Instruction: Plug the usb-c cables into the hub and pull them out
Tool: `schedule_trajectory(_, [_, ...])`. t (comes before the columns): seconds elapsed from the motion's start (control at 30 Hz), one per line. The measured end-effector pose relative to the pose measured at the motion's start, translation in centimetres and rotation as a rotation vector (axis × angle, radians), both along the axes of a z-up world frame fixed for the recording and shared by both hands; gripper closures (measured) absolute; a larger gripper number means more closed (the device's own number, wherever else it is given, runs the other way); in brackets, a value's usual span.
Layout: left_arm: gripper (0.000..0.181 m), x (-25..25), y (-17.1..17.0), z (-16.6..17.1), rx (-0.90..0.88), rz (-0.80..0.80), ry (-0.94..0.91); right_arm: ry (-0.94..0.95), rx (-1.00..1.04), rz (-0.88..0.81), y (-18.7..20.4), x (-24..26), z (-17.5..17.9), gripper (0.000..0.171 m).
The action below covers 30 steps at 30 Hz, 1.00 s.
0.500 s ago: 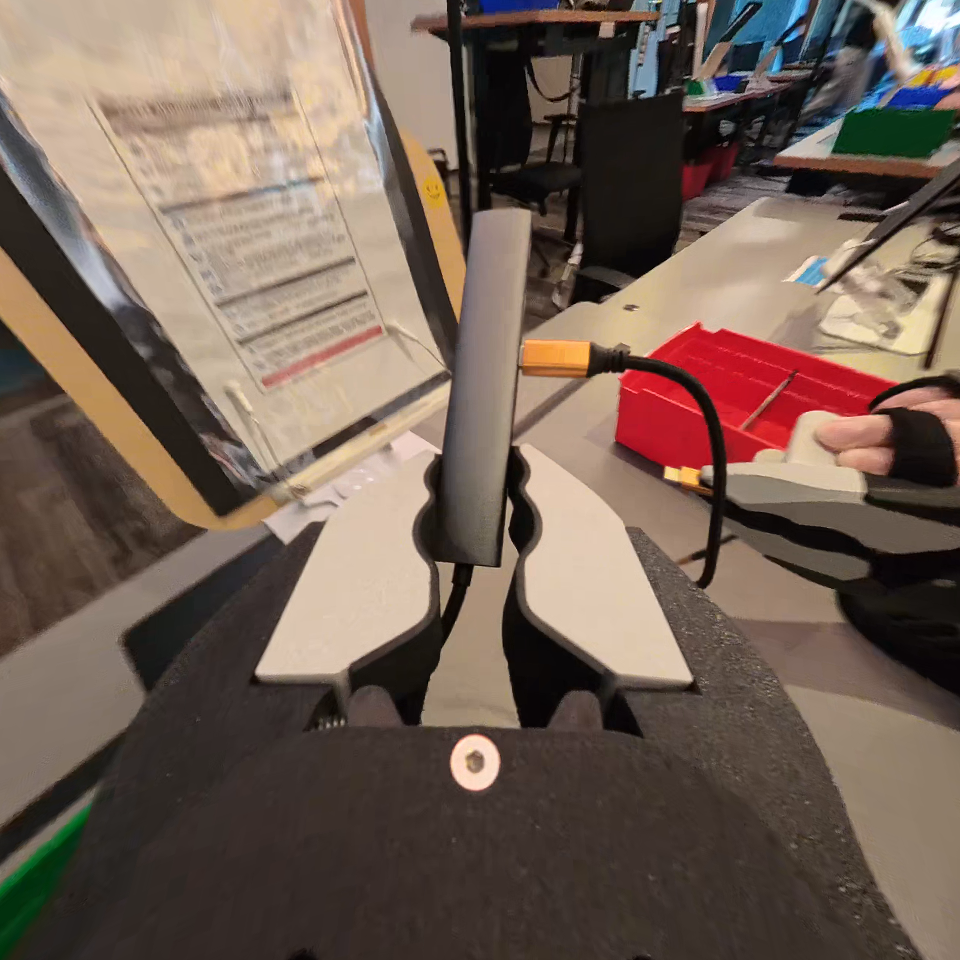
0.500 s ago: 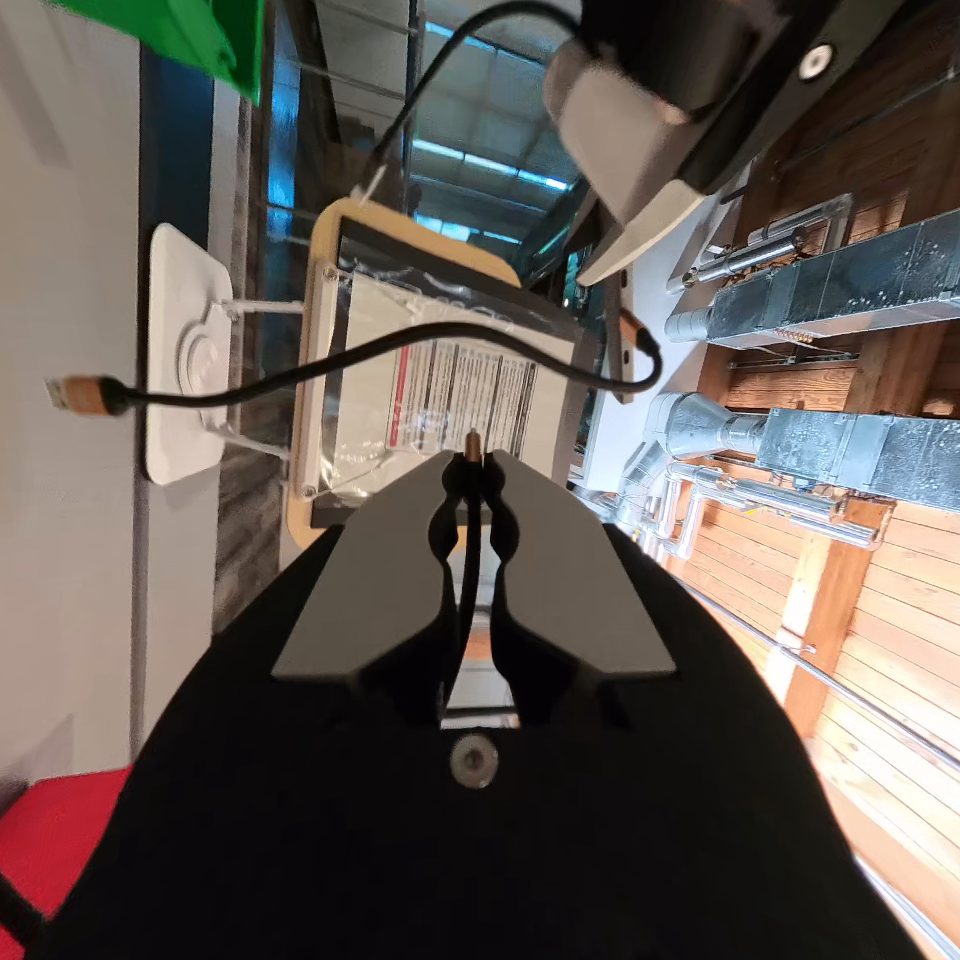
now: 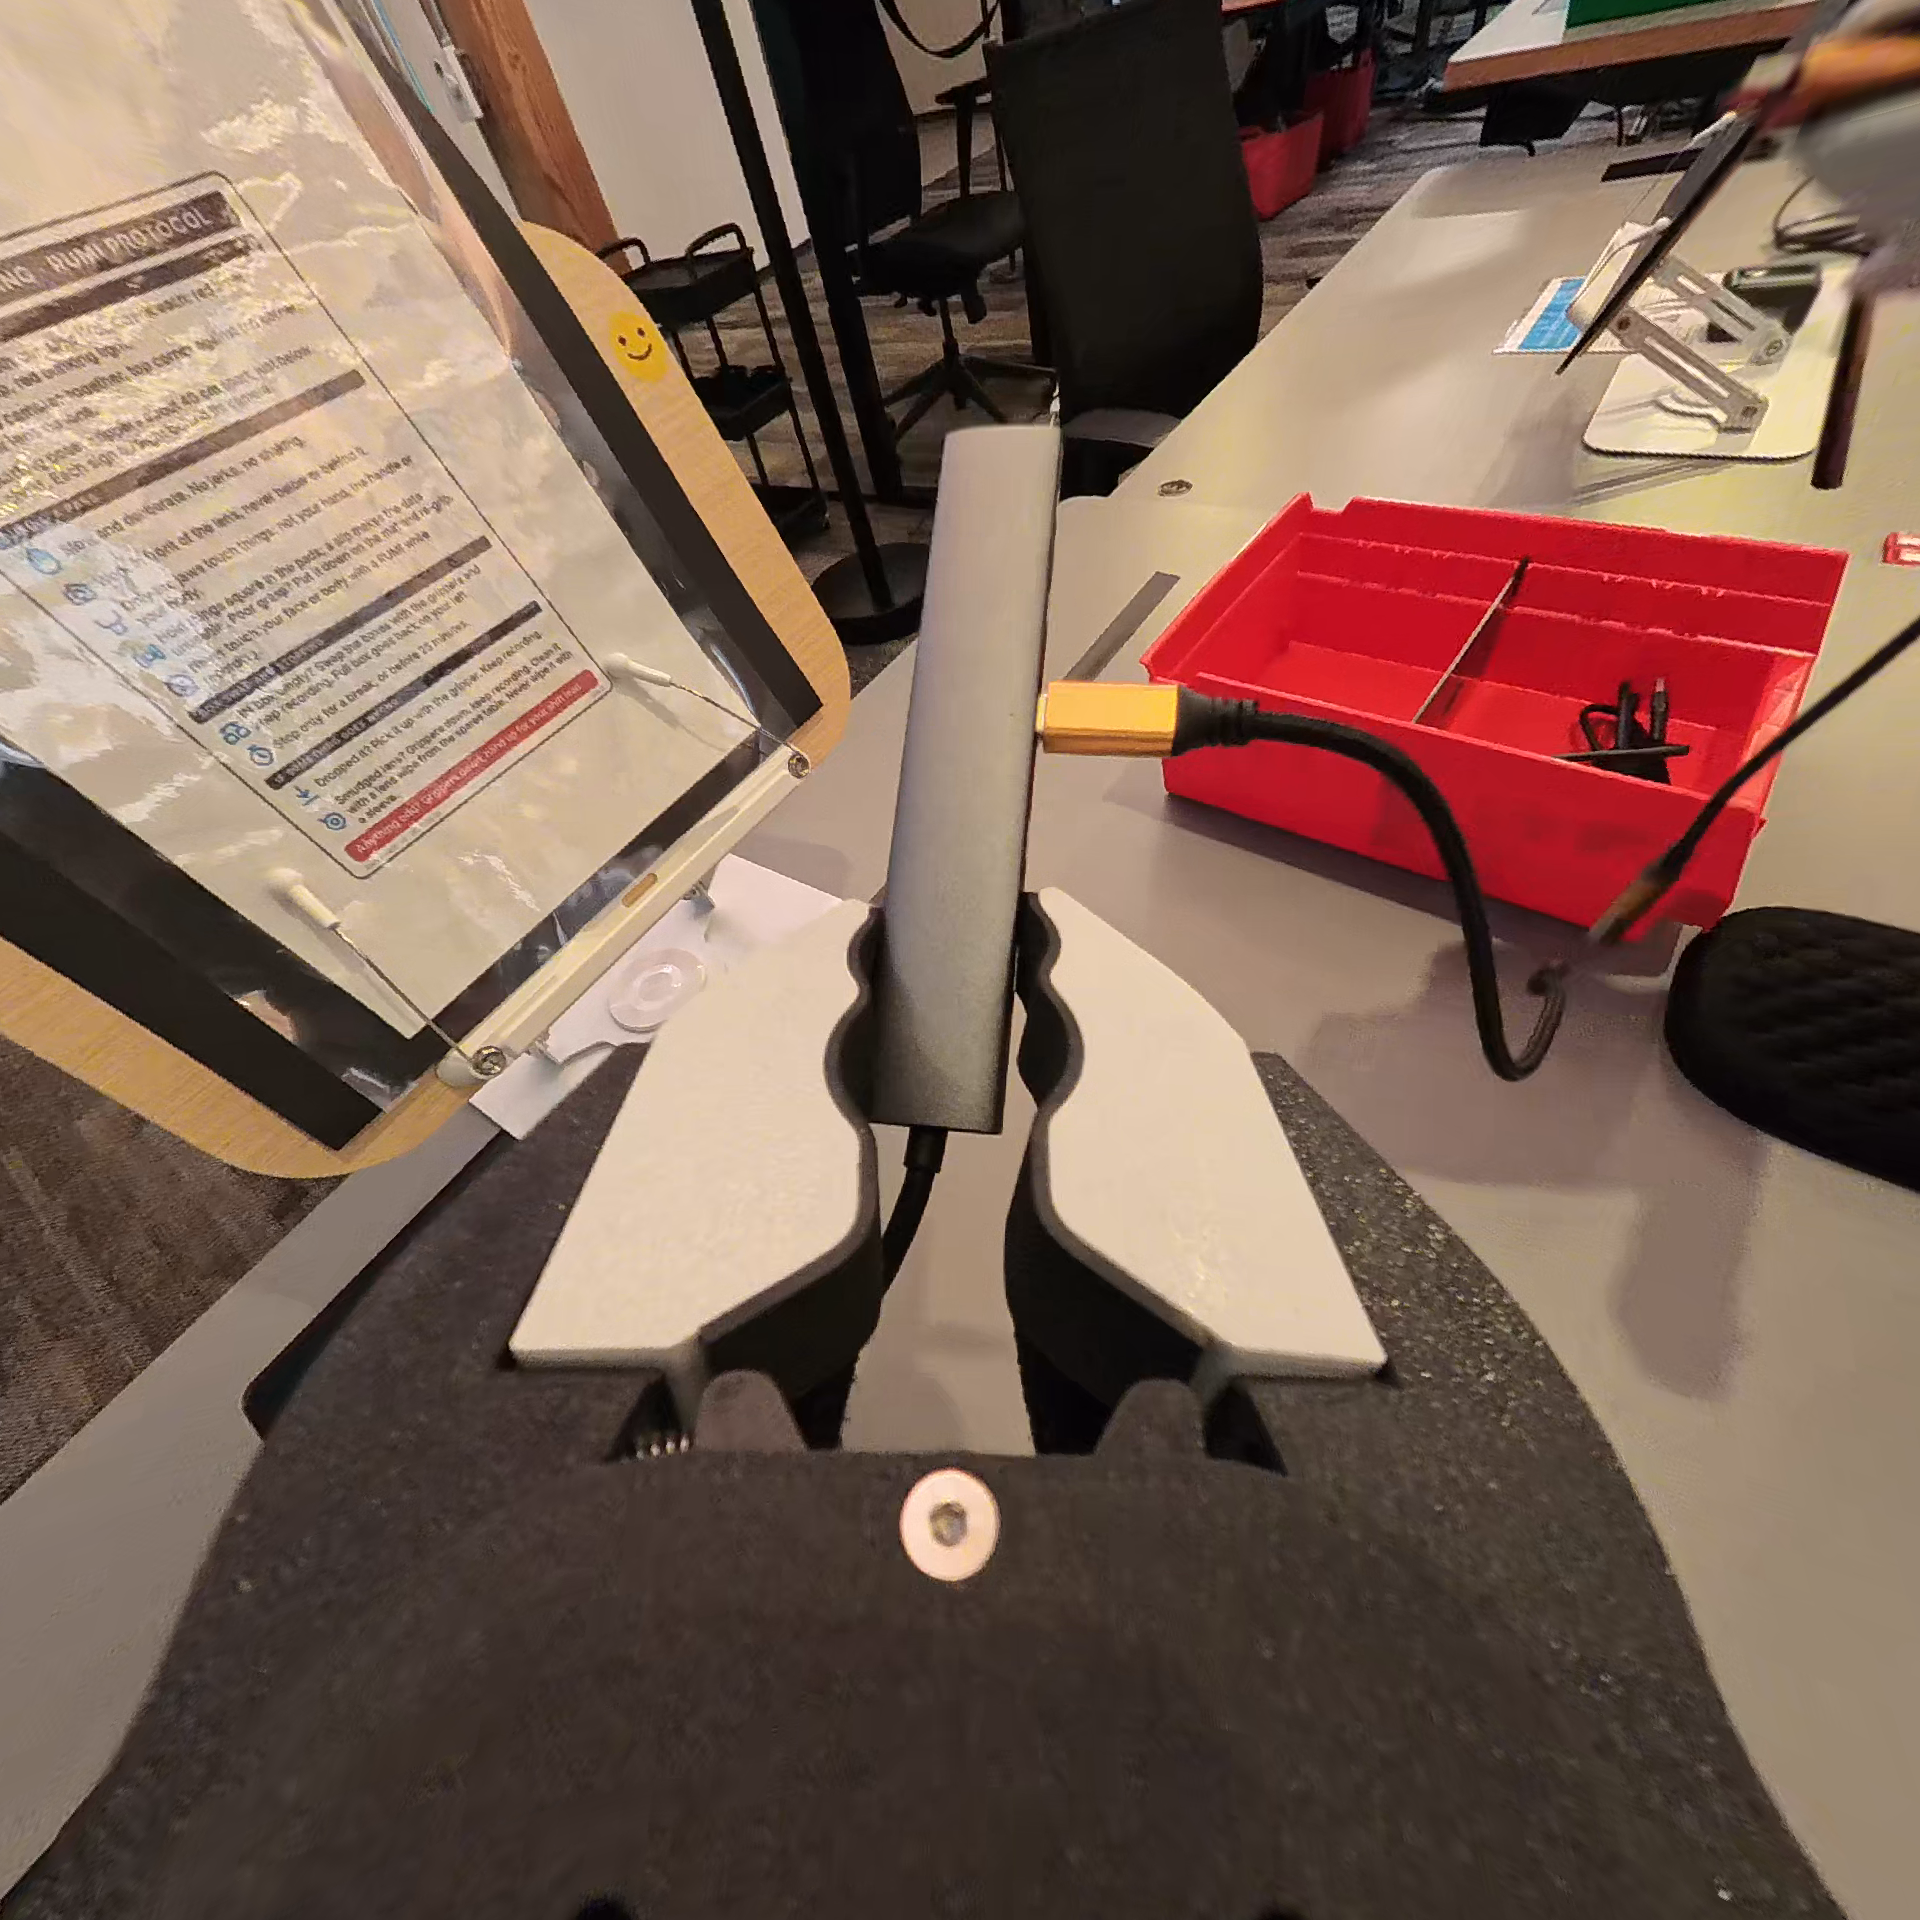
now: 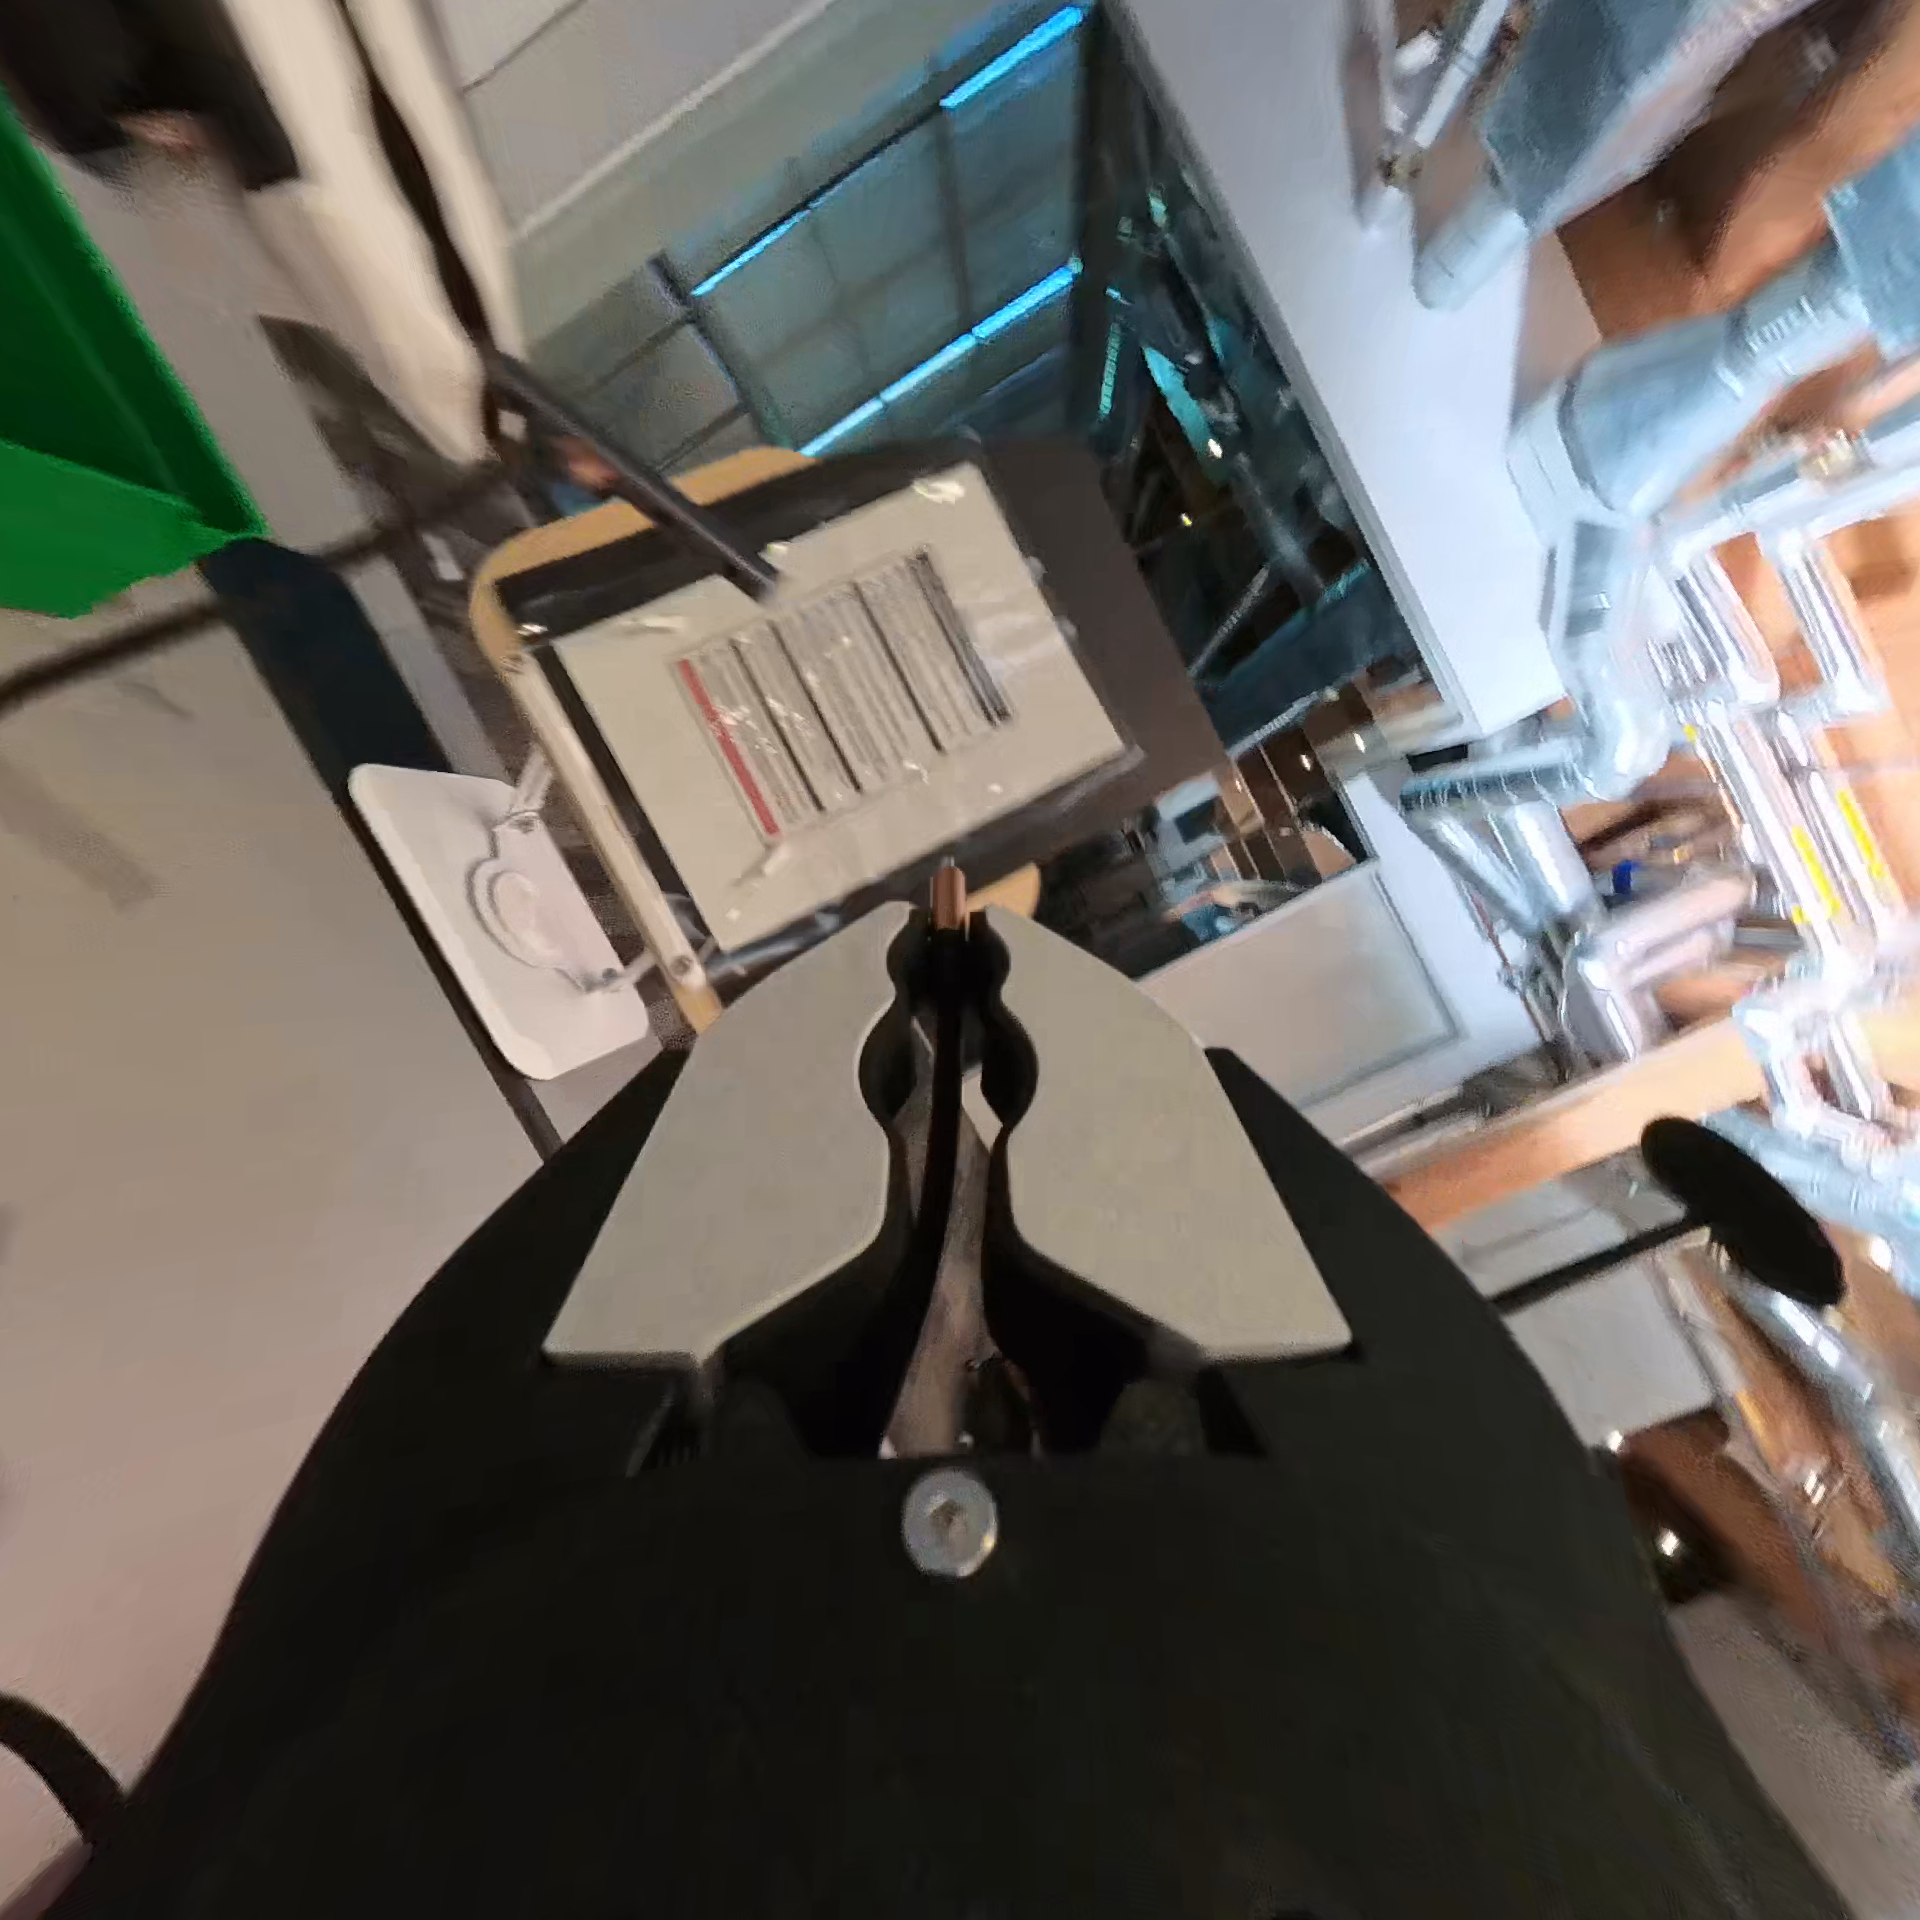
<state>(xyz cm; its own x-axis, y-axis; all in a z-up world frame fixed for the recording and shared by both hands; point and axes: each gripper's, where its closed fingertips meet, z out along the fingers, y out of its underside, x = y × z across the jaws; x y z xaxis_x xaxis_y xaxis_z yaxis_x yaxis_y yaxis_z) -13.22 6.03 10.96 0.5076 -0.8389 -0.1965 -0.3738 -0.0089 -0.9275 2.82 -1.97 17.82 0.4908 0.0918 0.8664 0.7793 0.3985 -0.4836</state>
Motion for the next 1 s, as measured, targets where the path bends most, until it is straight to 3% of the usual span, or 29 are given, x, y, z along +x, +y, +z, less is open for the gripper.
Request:
schedule_trajectory(0.13, [0.159,0.4,-0.5,-0.1,0.0,-0.011,0.02,0.109,0.003,-0.05,-1.1,7.8,0.7,0.163])
schedule_trajectory(0.2, [0.158,0.7,-0.7,0.0,0.014,-0.006,0.027,0.06,-0.078,-0.075,-0.5,10.5,-1.7,0.163])
schedule_trajectory(0.3, [0.158,1.1,-1.4,0.1,0.03,-0.018,0.04,-0.076,-0.124,-0.264,1.9,15.4,-5.6,0.162])
schedule_trajectory(0.37, [0.159,1.5,-1.8,0.2,0.037,-0.029,0.042,-0.124,-0.263,-0.272,3.3,16.7,-9.4,0.162])
schedule_trajectory(0.43, [0.159,1.6,-2.0,0.2,0.037,-0.029,0.042,-0.084,-0.439,-0.173,3.8,16.3,-13.0,0.162])
schedule_trajectory(0.57, [0.158,1.7,-2.3,0.0,0.031,-0.037,0.055,0.015,-0.836,-0.041,2.4,15.9,-19.2,0.162])
schedule_trajectory(0.7, [0.158,1.9,-2.8,-0.1,0.008,-0.065,0.044,0.139,-1.129,-0.054,1.3,16.8,-23.3,0.162])
schedule_trajectory(0.83, [0.158,2.3,-3.2,-0.2,0.006,-0.088,0.048,0.244,-1.165,-0.062,1.6,17.0,-23.5,0.144])
schedule_trajectory(1.0, [0.158,2.9,-3.4,-0.8,0.004,-0.104,0.074,0.311,-0.961,0.008,2.4,15.7,-18.6,0.118])
